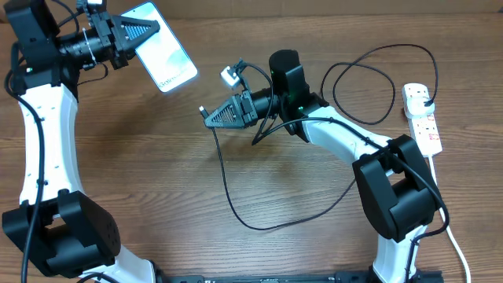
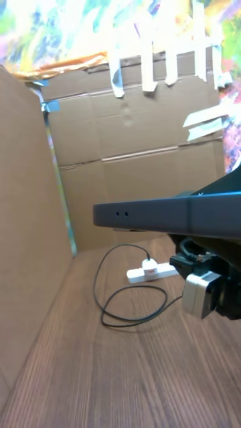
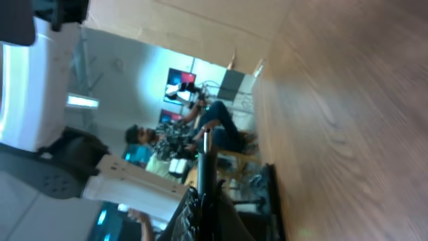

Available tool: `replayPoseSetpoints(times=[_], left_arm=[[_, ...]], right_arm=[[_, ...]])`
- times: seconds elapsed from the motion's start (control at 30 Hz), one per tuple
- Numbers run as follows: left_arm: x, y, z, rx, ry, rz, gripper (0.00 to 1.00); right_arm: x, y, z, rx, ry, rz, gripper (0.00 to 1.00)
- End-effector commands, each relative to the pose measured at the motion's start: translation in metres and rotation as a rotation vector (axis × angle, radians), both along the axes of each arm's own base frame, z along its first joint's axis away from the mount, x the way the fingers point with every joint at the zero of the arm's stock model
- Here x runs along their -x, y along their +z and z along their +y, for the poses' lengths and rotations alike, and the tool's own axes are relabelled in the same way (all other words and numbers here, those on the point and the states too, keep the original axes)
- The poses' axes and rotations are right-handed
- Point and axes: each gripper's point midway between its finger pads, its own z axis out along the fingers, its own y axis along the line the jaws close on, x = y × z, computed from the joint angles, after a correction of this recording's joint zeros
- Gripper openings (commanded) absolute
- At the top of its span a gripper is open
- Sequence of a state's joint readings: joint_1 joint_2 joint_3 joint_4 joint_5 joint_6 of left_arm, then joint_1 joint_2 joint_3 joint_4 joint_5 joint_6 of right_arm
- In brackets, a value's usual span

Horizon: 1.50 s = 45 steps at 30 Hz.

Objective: Plug charger to phone and switch on socket
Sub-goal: 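Carry the plug with the right gripper toward the phone's bottom port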

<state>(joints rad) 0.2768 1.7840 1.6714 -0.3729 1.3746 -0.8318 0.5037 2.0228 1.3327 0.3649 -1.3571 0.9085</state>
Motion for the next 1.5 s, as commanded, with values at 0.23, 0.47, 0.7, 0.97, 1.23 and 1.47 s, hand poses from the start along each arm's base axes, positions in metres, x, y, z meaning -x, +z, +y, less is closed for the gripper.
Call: replayPoseSetpoints(times=[0.23, 0.47, 0.7, 0.97, 1.23, 1.47], left_arm=[[-0.002, 0.033, 0.011, 0.038, 0.011, -0.039, 0.04], [0.000, 0.034, 0.003, 0.032, -0.015, -0.061, 0.04], [0.003, 0.035, -0.015, 0.014, -0.063, -0.109, 0.04], [0.003, 0.034, -0.015, 0.013, -0.060, -0.108, 0.04], [0.007, 0.035, -0.032, 0.011, -0.107, -0.122, 0.04], [0.009, 0.034, -0.042, 0.012, -0.129, -0.121, 0.04]], right_arm=[[0.009, 0.079, -0.005, -0.147, 0.033, -0.032, 0.04], [0.011, 0.085, -0.006, -0.163, 0.031, -0.041, 0.04], [0.011, 0.092, -0.007, -0.197, 0.021, -0.088, 0.04], [0.016, 0.104, -0.010, -0.264, 0.015, -0.193, 0.04], [0.012, 0.107, -0.010, -0.275, -0.007, -0.189, 0.04], [0.004, 0.107, -0.016, -0.278, -0.034, -0.190, 0.04]])
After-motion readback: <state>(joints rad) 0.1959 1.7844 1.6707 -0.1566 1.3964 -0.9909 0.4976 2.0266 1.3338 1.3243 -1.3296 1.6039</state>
